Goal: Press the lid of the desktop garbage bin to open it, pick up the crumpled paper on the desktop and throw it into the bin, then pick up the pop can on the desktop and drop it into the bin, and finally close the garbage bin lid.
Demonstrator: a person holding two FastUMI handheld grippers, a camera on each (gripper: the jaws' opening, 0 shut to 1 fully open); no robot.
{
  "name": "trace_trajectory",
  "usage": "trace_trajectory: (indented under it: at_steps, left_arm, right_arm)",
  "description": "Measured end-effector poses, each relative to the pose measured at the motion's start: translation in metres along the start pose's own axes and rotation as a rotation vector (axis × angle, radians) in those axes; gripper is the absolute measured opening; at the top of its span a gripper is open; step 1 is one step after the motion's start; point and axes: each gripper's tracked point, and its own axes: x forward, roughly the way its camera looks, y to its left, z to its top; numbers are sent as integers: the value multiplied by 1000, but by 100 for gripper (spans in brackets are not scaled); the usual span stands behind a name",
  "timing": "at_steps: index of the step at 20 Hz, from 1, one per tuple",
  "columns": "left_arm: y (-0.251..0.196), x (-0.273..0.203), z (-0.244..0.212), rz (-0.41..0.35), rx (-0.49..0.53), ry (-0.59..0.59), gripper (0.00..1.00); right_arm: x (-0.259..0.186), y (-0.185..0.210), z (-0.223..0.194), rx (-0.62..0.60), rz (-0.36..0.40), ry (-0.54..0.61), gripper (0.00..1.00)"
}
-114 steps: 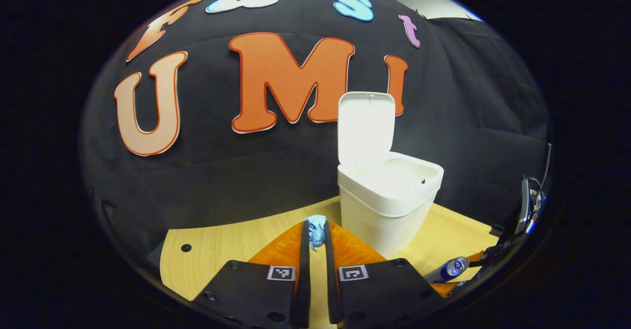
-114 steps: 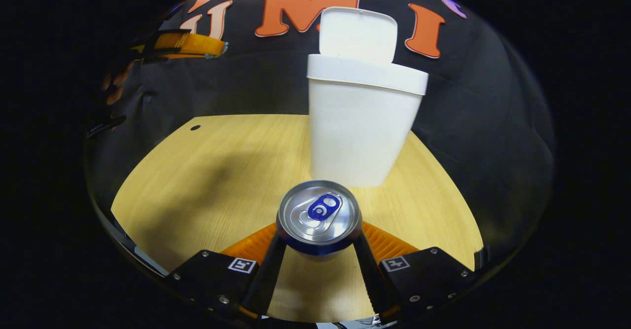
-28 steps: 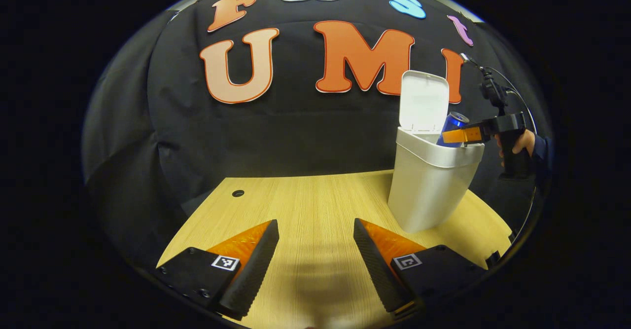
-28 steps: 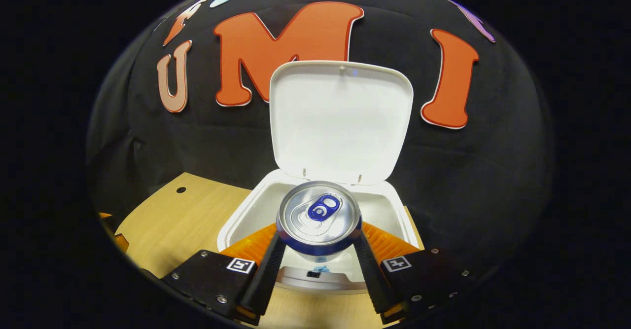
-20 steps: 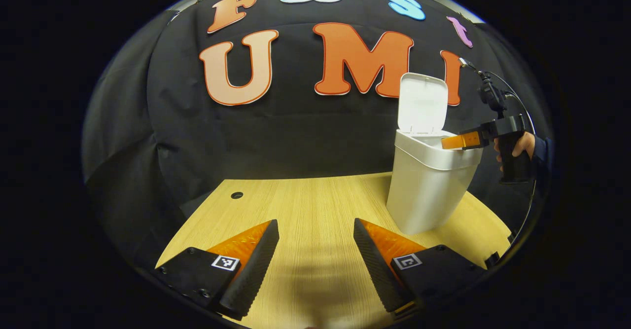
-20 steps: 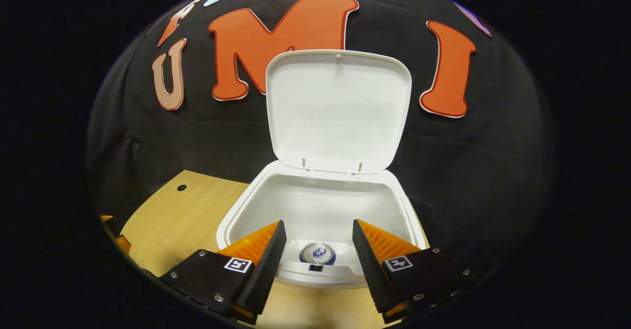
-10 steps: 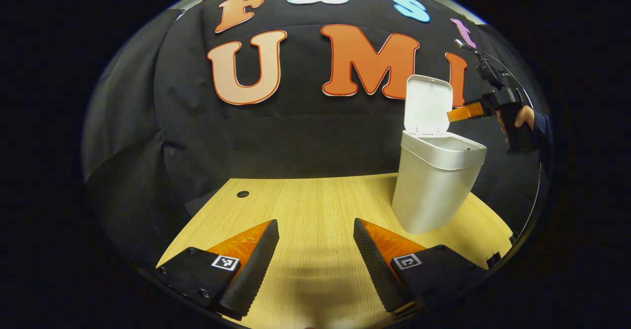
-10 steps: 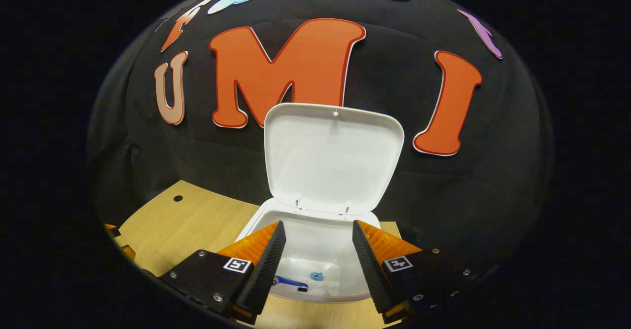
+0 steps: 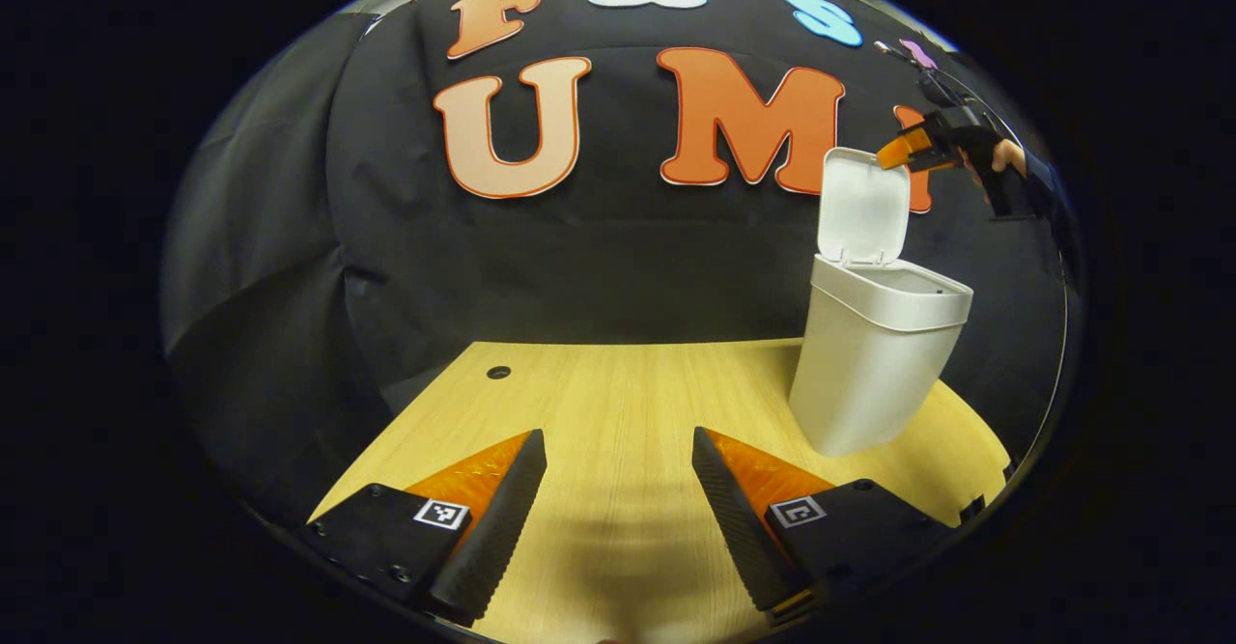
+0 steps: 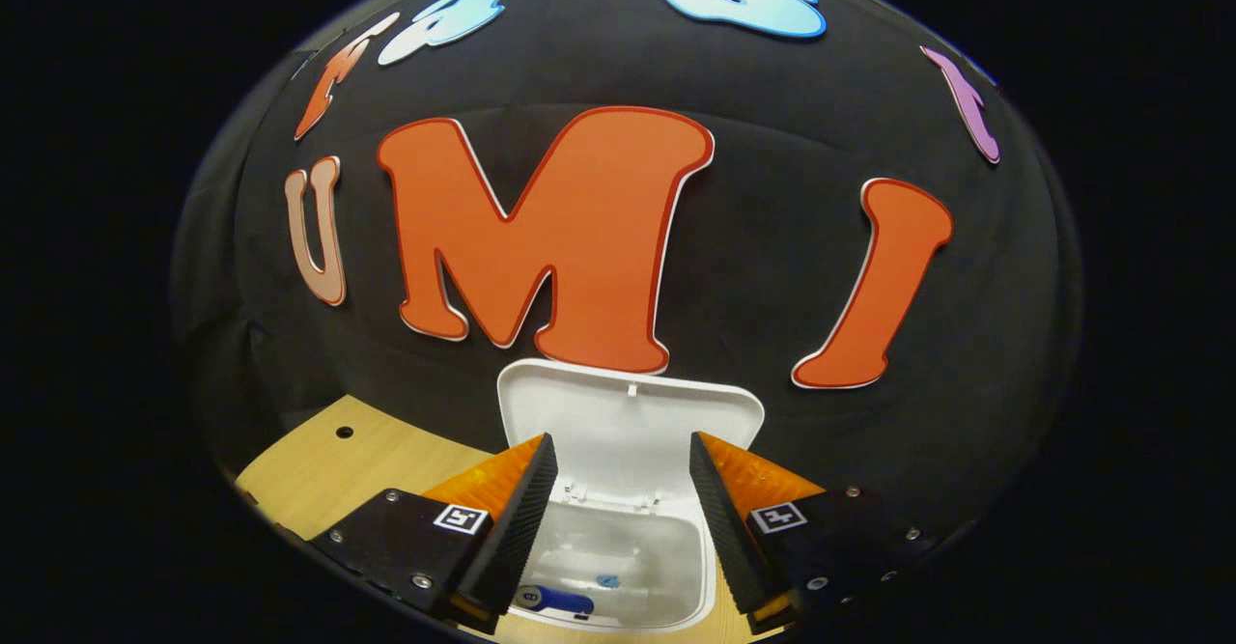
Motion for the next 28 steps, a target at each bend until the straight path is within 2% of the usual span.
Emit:
trace_trajectory:
  at_steps: [5,9,13,17,21,22,28]
  left_arm:
    - [20,-3,-8,54,-24,16,97]
    - [28,-4,-9,82,-29,18,97]
    - [31,-3,-11,88,-27,23,97]
    - [25,-1,-9,64,-16,21,97]
    - [17,2,-5,23,-1,11,97]
    - [16,2,-6,15,4,9,97]
    - [14,2,-16,-35,14,32,97]
  right_arm:
    - [22,-4,40,-16,-12,-63,83]
    - [51,-8,44,12,-20,-39,83]
    - [61,-7,28,89,2,24,84]
    - [42,-3,15,112,30,46,83]
    - [19,5,-26,101,50,140,80]
    - [15,8,-36,93,55,156,83]
    - [-18,13,-86,91,39,230,83]
